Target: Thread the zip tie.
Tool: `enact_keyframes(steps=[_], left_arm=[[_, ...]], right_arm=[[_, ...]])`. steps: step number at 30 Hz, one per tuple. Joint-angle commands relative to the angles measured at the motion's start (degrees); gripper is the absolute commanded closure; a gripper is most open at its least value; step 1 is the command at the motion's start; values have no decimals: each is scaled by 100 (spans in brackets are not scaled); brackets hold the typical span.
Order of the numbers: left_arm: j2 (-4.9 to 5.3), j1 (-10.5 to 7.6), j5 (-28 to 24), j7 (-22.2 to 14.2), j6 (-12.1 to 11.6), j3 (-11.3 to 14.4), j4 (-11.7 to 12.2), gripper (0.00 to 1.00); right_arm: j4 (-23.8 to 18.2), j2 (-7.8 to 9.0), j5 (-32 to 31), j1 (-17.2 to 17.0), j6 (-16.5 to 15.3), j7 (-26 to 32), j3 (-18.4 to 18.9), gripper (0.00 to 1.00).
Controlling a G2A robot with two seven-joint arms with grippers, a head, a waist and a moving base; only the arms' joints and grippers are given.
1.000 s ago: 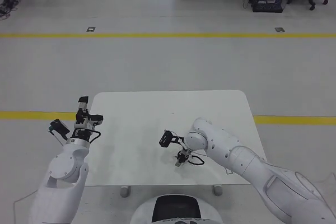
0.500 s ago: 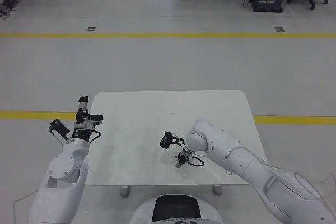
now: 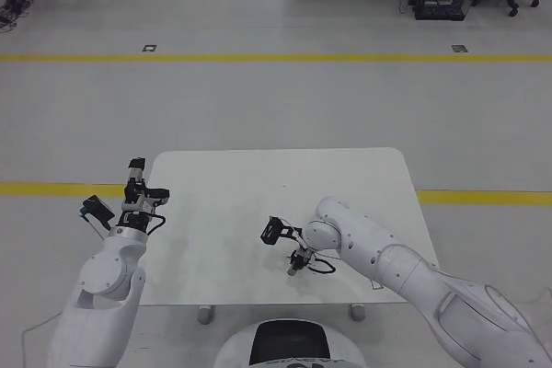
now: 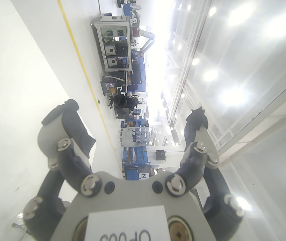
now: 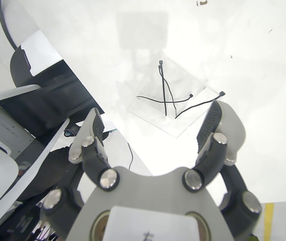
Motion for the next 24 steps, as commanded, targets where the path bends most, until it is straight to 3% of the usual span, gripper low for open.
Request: enact_keyframes(steps=[1,2,3,4,5,19,24], left_arm=[[0,0,0,0,0,0,0,0],[0,0,0,0,0,0,0,0],[0,0,0,0,0,0,0,0],[0,0,0,0,0,0,0,0],[0,0,0,0,0,0,0,0],[0,0,0,0,0,0,0,0],[0,0,0,0,0,0,0,0]], right_arm=[[-19,7,-19,-10,0,13,18,0],[-28,11,-33,-15,2,17,27,7],[-41,16,-47,-22,7,18,35,40],[-57,22,-60,-33,12,21,47,49],[-69,26,-72,-41,17,22,56,52],[-53,16,-176,-98,22,-5,90,57],[83,-23,-183,-91,13,-114,80,65]])
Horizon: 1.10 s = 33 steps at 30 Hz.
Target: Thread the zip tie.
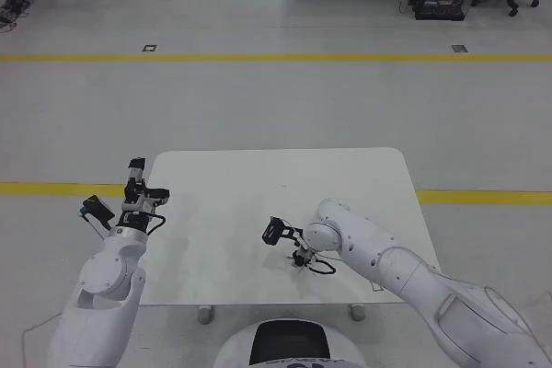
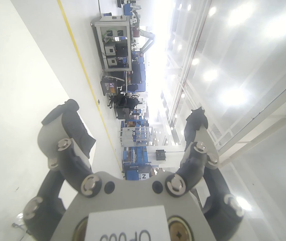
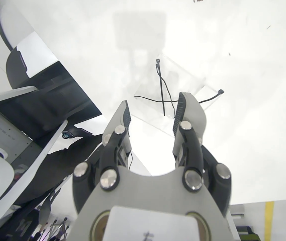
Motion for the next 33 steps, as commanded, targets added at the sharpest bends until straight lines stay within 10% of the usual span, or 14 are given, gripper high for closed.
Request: enact_keyframes(steps=[1,33], left_arm=[[0,0,0,0,0,0,0,0],[0,0,0,0,0,0,0,0]], right_arm=[[64,-19,9,6,-10,-40,-7,67],[1263,-472,61,320,-49,-378,-486,77]])
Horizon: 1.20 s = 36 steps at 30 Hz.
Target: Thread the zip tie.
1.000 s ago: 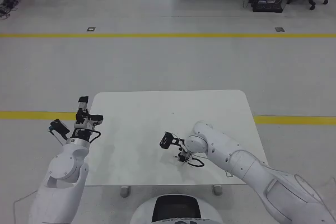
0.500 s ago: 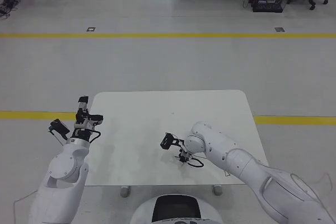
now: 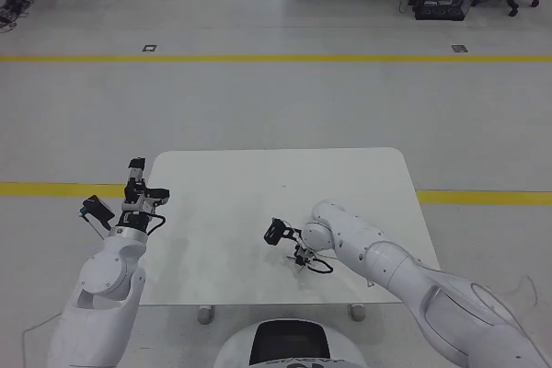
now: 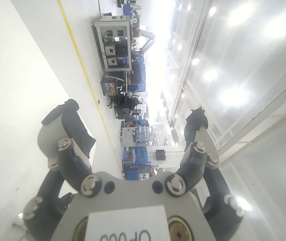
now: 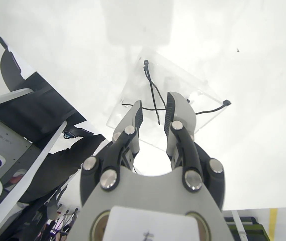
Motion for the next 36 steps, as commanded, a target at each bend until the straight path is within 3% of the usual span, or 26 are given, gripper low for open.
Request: enact_keyframes(steps=[1,22,27,36], left_arm=[[0,0,0,0,0,0,0,0],[0,0,0,0,0,0,0,0],[0,0,0,0,0,0,0,0],[0,0,0,0,0,0,0,0]], right_arm=[[57,-31,-34,13,0,10,-34,77],[479,-299,-290,128,8,-95,-213,85],[568,-344,-322,130,0,-114,-208,76],[649,-402,-444,134,0,-166,-222,85]])
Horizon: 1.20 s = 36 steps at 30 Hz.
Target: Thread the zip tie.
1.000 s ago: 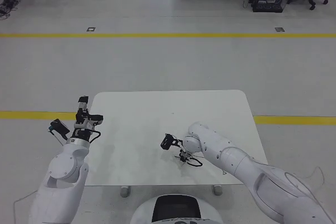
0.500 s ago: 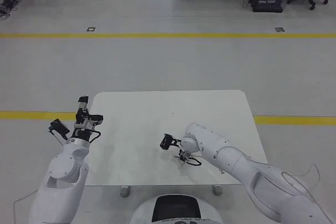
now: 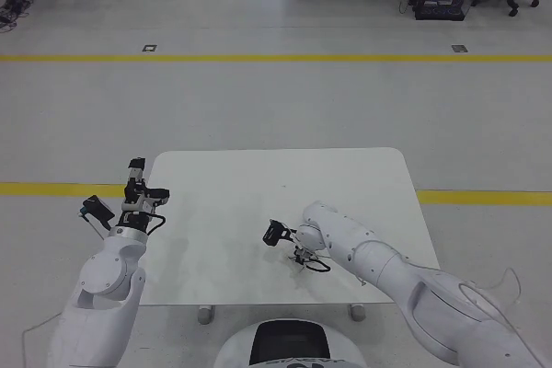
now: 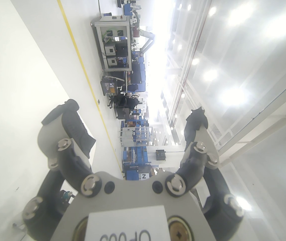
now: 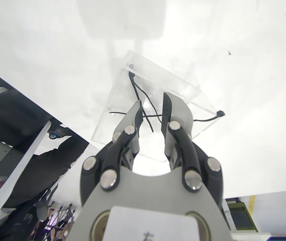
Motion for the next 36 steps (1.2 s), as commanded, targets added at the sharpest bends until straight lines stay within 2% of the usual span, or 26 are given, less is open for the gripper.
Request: enact_keyframes(steps=[1,5,28,36], left_arm=[[0,0,0,0,0,0,0,0],[0,0,0,0,0,0,0,0],[0,0,0,0,0,0,0,0],[0,0,0,0,0,0,0,0]], right_arm=[[11,-9,-18,-3,0,-12,5,85],[54,-24,-27,-8,0,-8,19,89],[227,-95,69,89,0,-210,-128,89],[327,-109,190,99,0,-179,-166,85]])
